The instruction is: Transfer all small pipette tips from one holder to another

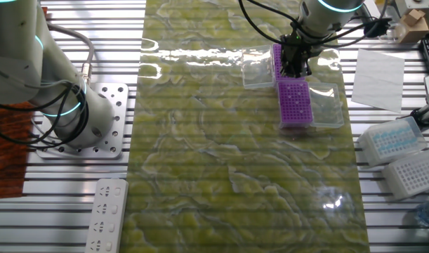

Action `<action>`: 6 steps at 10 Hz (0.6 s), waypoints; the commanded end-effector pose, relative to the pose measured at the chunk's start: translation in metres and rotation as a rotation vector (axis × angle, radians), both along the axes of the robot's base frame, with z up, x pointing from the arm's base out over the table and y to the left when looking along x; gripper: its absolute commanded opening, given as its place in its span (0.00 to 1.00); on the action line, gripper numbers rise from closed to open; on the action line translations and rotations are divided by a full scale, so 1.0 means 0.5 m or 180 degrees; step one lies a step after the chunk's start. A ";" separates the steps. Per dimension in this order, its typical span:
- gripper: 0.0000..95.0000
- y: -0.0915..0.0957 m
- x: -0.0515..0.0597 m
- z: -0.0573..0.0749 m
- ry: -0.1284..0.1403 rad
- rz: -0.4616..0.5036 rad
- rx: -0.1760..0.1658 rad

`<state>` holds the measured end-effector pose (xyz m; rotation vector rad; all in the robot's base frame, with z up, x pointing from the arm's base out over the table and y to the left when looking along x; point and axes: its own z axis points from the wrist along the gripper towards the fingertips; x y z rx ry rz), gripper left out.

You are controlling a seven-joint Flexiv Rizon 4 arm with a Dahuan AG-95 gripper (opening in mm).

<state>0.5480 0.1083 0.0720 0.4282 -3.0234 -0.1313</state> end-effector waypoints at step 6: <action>0.00 0.009 -0.001 -0.016 -0.0050 0.0022 -0.0008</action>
